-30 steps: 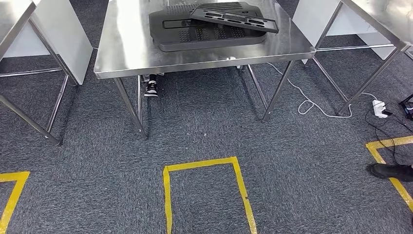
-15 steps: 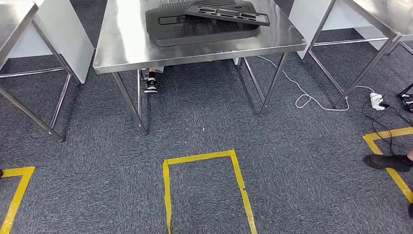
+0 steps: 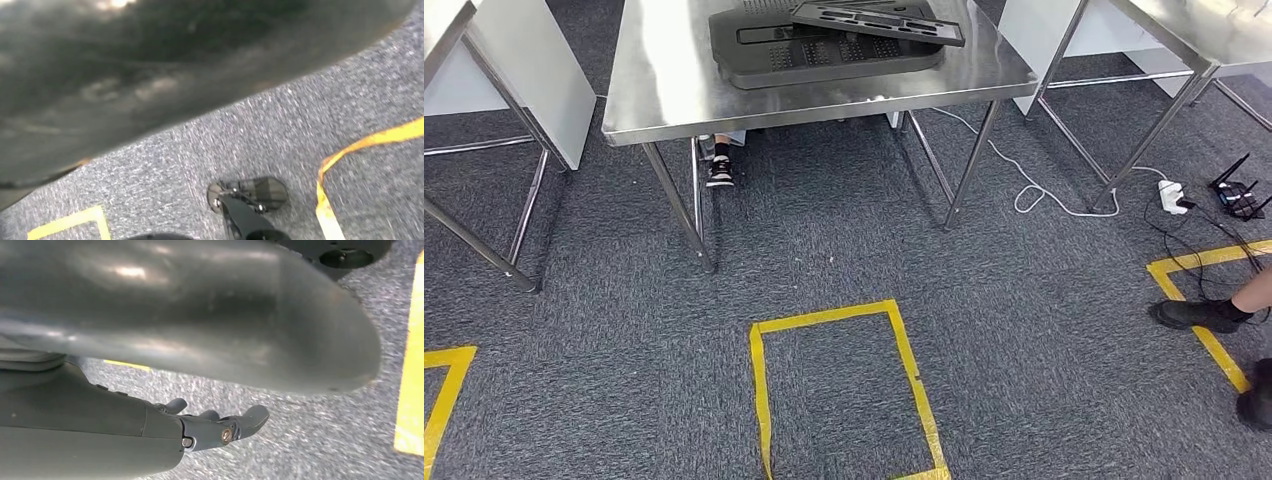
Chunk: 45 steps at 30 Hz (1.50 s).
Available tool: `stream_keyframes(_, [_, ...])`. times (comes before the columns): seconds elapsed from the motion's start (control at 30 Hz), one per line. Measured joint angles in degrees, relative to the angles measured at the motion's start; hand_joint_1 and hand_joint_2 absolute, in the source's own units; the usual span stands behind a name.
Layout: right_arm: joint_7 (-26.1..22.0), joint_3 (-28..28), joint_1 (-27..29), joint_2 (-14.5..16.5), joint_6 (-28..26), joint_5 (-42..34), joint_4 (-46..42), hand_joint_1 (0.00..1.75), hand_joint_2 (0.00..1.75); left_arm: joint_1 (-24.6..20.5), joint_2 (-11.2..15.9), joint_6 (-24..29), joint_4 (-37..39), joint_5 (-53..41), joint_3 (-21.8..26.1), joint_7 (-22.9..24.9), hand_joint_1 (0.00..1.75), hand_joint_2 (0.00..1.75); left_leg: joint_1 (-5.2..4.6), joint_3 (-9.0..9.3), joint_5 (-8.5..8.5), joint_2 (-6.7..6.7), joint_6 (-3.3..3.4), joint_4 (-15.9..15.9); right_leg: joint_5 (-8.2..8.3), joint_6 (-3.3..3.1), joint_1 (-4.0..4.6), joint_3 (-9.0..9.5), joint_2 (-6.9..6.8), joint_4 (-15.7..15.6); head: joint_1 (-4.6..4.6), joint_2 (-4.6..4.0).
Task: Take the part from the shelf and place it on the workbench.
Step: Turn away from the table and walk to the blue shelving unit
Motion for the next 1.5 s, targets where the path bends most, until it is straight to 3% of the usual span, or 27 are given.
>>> stream_keyframes(0.03, [0.2, 0.0, 0.0, 0.0, 0.2, -0.1, 0.0, 0.0, 0.0, 0.0, 0.0, 0.0, 0.0, -0.2, 0.0, -0.2, 0.0, 0.0, 0.09, -0.21, 0.26, 0.32, 0.41, -0.2, -1.08, 0.0, -0.03, -1.22, -0.27, 2.1, 0.1, 0.0])
stream_keyframes(0.13, [2.5, -0.5, -0.1, 0.1, 2.7, -1.6, 0.1, 0.0, 0.0, 0.0, 0.0, -0.1, 0.0, -0.9, 0.0, -0.4, 0.0, 0.0, -0.01, -0.91, 0.64, 1.4, 1.0, -0.3, -5.38, -0.11, -0.29, -6.64, -0.84, 12.9, 0.32, 0.0])
stream_keyframes(0.17, [3.5, -0.8, -0.1, 0.1, 3.8, -2.2, 0.1, 0.0, 0.0, 0.0, 0.1, -0.2, 0.0, -1.2, 0.0, -0.5, 0.0, 0.0, -0.05, -1.05, 0.7, 1.78, 1.06, -0.3, -5.85, 0.15, -0.37, -7.64, -0.89, 15.0, 0.32, 0.0])
stream_keyframes(0.2, [4.3, -1.2, 0.0, 0.1, 4.7, -2.7, 0.1, 0.0, 0.0, 0.0, 0.1, -0.3, 0.0, -1.4, -0.1, -0.5, 0.0, 0.0, -0.04, -1.11, 0.76, 2.13, 1.07, -0.2, -5.39, 0.61, -0.45, -7.49, -1.0, 14.9, 0.33, 0.0])
stream_keyframes(0.23, [4.9, -1.5, 0.1, 0.1, 5.3, -3.0, 0.1, 0.0, 0.0, 0.0, 0.1, -0.3, 0.0, -1.5, -0.1, -0.6, 0.0, 0.0, -0.02, -1.12, 0.81, 2.48, 1.02, -0.2, -4.17, 1.17, -0.54, -6.22, -1.24, 12.5, 0.33, 0.0])
stream_keyframes(0.3, [5.4, -2.1, 0.0, 0.2, 5.6, -3.2, 0.1, 0.0, 0.0, 0.0, 0.2, -0.3, 0.0, -1.6, -0.1, -0.6, 0.0, 0.0, -0.15, -1.06, 0.9, 3.24, 0.72, -0.2, -1.11, 2.02, -0.57, -1.94, -2.9, 4.2, 0.4, 0.0])
stream_keyframes(0.37, [5.5, -2.6, -0.3, 0.4, 5.6, -3.3, 0.1, 0.0, 0.0, 0.0, 0.3, -0.2, 0.0, -1.7, -0.1, -0.6, 0.0, 0.0, -0.46, -0.97, 0.98, 3.99, 0.14, -0.2, 0.44, 1.62, -0.29, 0.42, -4.06, -1.0, 0.35, 0.0])
stream_keyframes(0.47, [5.6, -2.9, -0.2, 0.5, 5.5, -3.3, 0.1, 0.0, 0.0, -0.1, 0.3, 0.2, 0.0, -2.0, -0.1, -0.6, 0.0, 0.0, -0.36, -0.75, 1.15, 4.67, -0.95, -0.5, 1.01, 0.14, -0.16, 0.37, -3.07, -1.7, 0.2, 0.0])
stream_keyframes(0.53, [5.6, -3.1, -0.1, 0.5, 5.3, -3.3, 0.1, 0.0, 0.0, -0.1, 0.4, 0.7, 0.0, -2.3, -0.2, -0.6, 0.0, 0.0, -0.12, -1.53, -0.67, 3.37, -1.42, 1.7, 1.53, -0.73, -0.55, 0.62, -2.33, -2.0, 0.07, 0.0])
stream_keyframes(0.63, [5.6, -3.3, -0.1, 0.8, 5.0, -2.9, 0.1, 0.0, 0.0, 0.2, 0.4, 2.5, 0.0, -2.7, -0.4, -0.8, 0.0, 0.0, -0.05, -5.74, -6.55, 0.85, -1.62, 12.1, 1.89, -1.35, -0.53, 0.63, -1.15, -2.0, -0.04, 0.0])
stream_keyframes(0.67, [5.6, -3.4, -0.1, 0.8, 4.9, -2.8, 0.1, 0.0, 0.0, 0.2, 0.4, 3.3, 0.0, -2.8, -0.5, -0.9, 0.0, 0.0, -0.05, -6.84, -7.38, 0.57, -1.67, 14.9, 1.92, -1.4, -0.45, 0.61, -0.62, -1.9, -0.02, 0.0])
stream_keyframes(0.7, [5.6, -3.4, -0.1, 0.9, 4.9, -2.6, 0.2, 0.0, 0.0, 0.3, 0.4, 4.0, 0.0, -2.9, -0.7, -1.1, 0.0, 0.0, -0.02, -7.06, -7.08, 0.47, -1.71, 15.6, 1.93, -1.44, -0.41, 0.61, -0.05, -1.9, -0.03, 0.0])
stream_keyframes(0.77, [5.6, -3.4, -0.1, 0.9, 4.8, -2.2, 0.1, 0.0, 0.0, 0.3, 0.5, 5.3, 0.0, -3.2, -0.9, -1.3, 0.0, 0.0, 0.21, -4.46, -3.71, -0.02, -1.76, 10.6, 1.87, -1.34, -0.5, 0.64, 1.27, -1.6, -0.04, 0.0])
stream_keyframes(0.83, [5.7, -3.4, -0.2, 1.0, 4.7, -1.9, 0.1, 0.0, 0.0, 0.3, 0.5, 6.2, 0.0, -3.5, -1.1, -1.4, 0.0, 0.0, 0.69, -1.17, -1.12, -2.37, -1.8, 3.7, 1.61, -0.91, -0.43, 0.22, 2.51, -0.9, -0.02, 0.0])
stream_keyframes(0.9, [5.8, -3.4, -0.3, 1.0, 4.5, -1.6, 0.1, 0.0, 0.0, 0.3, 0.5, 6.9, 0.1, -3.8, -1.2, -1.3, 0.0, 0.0, 0.7, -0.32, -0.85, -3.84, -1.55, 1.3, 1.57, -0.13, -0.4, -0.74, 3.51, -0.3, -0.03, 0.0])
stream_keyframes(0.97, [5.8, -3.4, -0.2, 1.0, 4.3, -1.3, 0.1, 0.0, 0.0, 0.3, 0.4, 7.4, 0.1, -4.0, -1.5, -1.2, 0.0, 0.0, 0.44, -0.6, -0.58, -2.81, -0.81, 1.2, 1.85, 0.62, -0.62, -1.62, 4.36, -0.4, -0.08, 0.0])
stream_keyframes(1.03, [5.9, -3.4, -0.1, 1.0, 4.2, -1.1, 0.2, 0.0, 0.0, 0.2, 0.4, 7.8, 0.0, -4.1, -1.6, -1.1, 0.0, 0.0, 0.48, -0.7, -0.23, -1.63, 0.06, 0.9, 1.09, 0.93, -0.57, -2.88, 2.91, 1.3, 0.11, 0.0])
stream_keyframes(1.1, [6.0, -3.4, -0.2, 1.0, 4.1, -1.0, 0.2, 0.0, 0.0, 0.2, 0.3, 8.0, 0.0, -4.3, -1.7, -1.1, 0.0, 0.0, 0.41, -0.92, -0.09, -0.27, 0.61, 0.8, -1.64, 0.67, -0.42, -6.05, 0.24, 7.4, 0.37, 0.0])
stream_keyframes(1.17, [6.0, -3.4, -0.4, 1.0, 4.1, -1.0, 0.2, 0.0, 0.0, 0.3, 0.3, 8.1, 0.0, -4.4, -1.8, -1.0, 0.0, 0.0, 0.26, -1.18, -0.06, 1.27, 0.8, 0.8, -4.17, 0.56, -0.44, -9.65, -0.81, 14.5, 0.45, 0.0])
stream_keyframes(1.2, [6.0, -3.4, -0.3, 1.0, 4.1, -1.0, 0.2, 0.0, 0.0, 0.3, 0.3, 8.1, 0.0, -4.4, -1.8, -0.9, 0.0, 0.0, 0.23, -1.27, -0.05, 1.96, 0.81, 0.8, -4.39, 0.77, -0.45, -10.25, -0.98, 15.9, 0.47, 0.0])
stream_keyframes(1.23, [6.0, -3.4, -0.2, 1.0, 4.0, -0.9, 0.2, 0.0, 0.0, 0.3, 0.3, 8.0, 0.0, -4.5, -1.9, -0.9, 0.0, 0.0, 0.22, -1.29, -0.04, 2.6, 0.81, 0.8, -3.73, 1.13, -0.46, -9.56, -1.16, 14.8, 0.49, 0.0])
stream_keyframes(1.3, [6.0, -3.4, -0.2, 1.0, 4.0, -0.6, 0.2, 0.0, 0.0, 0.3, 0.2, 7.5, 0.0, -4.8, -2.1, -0.4, 0.0, 0.0, 0.18, -1.2, -0.02, 3.71, 0.75, 0.8, -1.12, 1.69, -0.34, -5.16, -2.56, 7.1, 0.51, 0.0])
stream_keyframes(1.33, [6.0, -3.4, -0.3, 0.9, 4.0, -0.4, 0.2, 0.0, 0.0, 0.3, 0.2, 7.1, 0.0, -5.2, -2.3, 0.1, 0.0, 0.0, 0.04, -1.1, -0.06, 4.24, 0.6, 0.8, 0.01, 1.64, -0.14, -3.06, -3.63, 3.3, 0.49, 0.0])
stream_keyframes(1.4, [6.0, -3.4, -0.5, 0.9, 4.1, 0.0, 0.2, 0.0, 0.0, 0.3, 0.2, 6.1, 0.0, -5.9, -2.8, 1.5, 0.0, 0.0, -0.19, -0.87, -0.13, 5.19, 0.04, 0.7, 1.08, 0.88, 0.31, -1.19, -4.85, -0.6, 0.38, 0.0])
stream_keyframes(1.47, [6.0, -3.4, -0.5, 0.8, 4.1, 0.3, 0.2, 0.0, 0.0, 0.2, 0.2, 4.8, 0.1, -6.0, -3.1, 2.5, 0.0, 0.0, -0.17, -0.51, -0.13, 5.99, -0.73, 0.5, 1.48, -0.02, 0.49, -1.45, -3.91, -0.7, 0.29, 0.0])
stream_keyframes(1.5, [6.0, -3.4, -0.4, 0.8, 4.1, 0.4, 0.2, 0.0, 0.0, 0.1, 0.2, 3.9, 0.1, -5.7, -3.2, 2.6, 0.0, 0.0, -0.06, -0.39, -0.3, 5.67, -1.1, 0.6, 1.75, -0.39, 0.24, -1.26, -3.38, -1.0, 0.26, 0.0])
